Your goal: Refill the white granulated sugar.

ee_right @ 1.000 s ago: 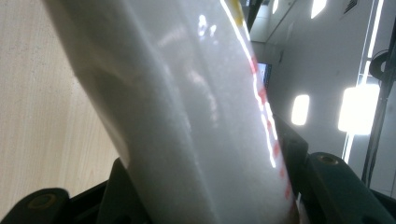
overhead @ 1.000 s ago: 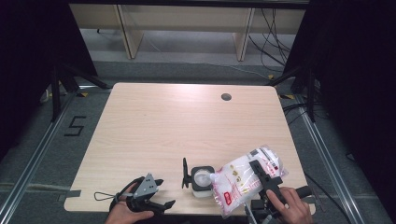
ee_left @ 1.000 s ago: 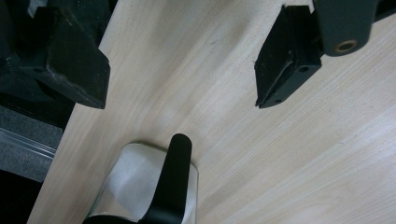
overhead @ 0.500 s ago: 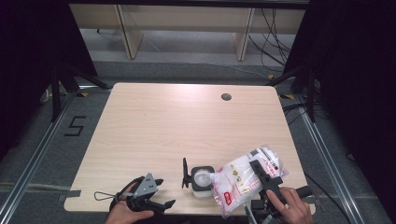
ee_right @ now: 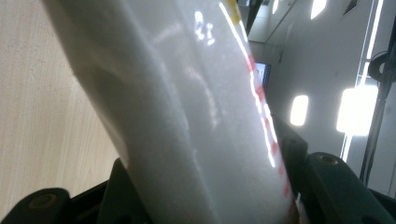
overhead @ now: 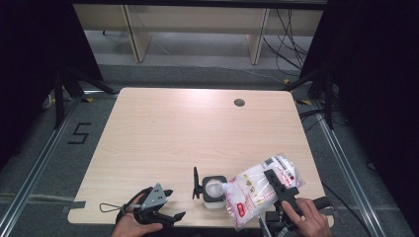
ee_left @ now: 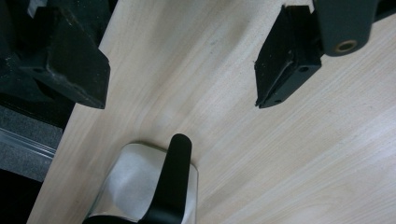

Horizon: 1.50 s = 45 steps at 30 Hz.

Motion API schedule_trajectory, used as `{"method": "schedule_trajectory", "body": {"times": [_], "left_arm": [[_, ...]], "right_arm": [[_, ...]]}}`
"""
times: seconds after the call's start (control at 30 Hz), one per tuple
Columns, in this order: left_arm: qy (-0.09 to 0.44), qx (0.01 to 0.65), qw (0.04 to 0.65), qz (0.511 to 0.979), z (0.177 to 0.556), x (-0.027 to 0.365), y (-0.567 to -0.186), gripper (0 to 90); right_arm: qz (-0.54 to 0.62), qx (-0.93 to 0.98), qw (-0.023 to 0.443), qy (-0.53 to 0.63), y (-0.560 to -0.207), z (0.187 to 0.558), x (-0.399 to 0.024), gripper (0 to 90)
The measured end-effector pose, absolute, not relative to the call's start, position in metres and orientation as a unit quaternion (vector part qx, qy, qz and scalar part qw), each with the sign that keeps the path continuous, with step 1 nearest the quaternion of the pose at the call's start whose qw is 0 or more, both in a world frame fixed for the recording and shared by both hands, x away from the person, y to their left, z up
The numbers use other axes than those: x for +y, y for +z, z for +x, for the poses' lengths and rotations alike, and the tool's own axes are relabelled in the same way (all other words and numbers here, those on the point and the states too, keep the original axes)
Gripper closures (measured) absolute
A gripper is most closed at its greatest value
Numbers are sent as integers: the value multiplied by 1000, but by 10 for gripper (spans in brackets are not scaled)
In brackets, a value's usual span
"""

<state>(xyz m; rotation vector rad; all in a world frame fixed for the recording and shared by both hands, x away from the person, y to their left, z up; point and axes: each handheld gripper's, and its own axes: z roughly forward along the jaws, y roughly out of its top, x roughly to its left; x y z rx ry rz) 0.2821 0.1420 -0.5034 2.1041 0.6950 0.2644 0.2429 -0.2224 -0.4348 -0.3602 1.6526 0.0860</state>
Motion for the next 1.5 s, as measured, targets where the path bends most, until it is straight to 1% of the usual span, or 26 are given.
{"method": "schedule_trajectory", "body": {"times": [0.4,0.7,0.8,1.0,1.3,1.37,1.5], "left_arm": [[108,278,438,848,282,142,-503,177],[108,284,442,844,283,141,-504,177],[109,276,438,849,282,143,-503,176],[106,286,444,843,281,141,-504,177],[115,279,434,849,283,143,-503,177],[106,285,444,843,281,141,-504,176],[115,281,436,847,283,143,-504,177]], "right_arm": [[-160,726,667,48,-434,242,-222,536],[-160,730,663,52,-434,242,-222,537],[-160,729,663,54,-434,242,-222,537],[-160,730,662,51,-434,241,-221,538],[-159,733,660,53,-434,242,-222,538],[-162,732,659,54,-434,242,-222,539],[-164,731,661,53,-434,241,-222,539]]}}
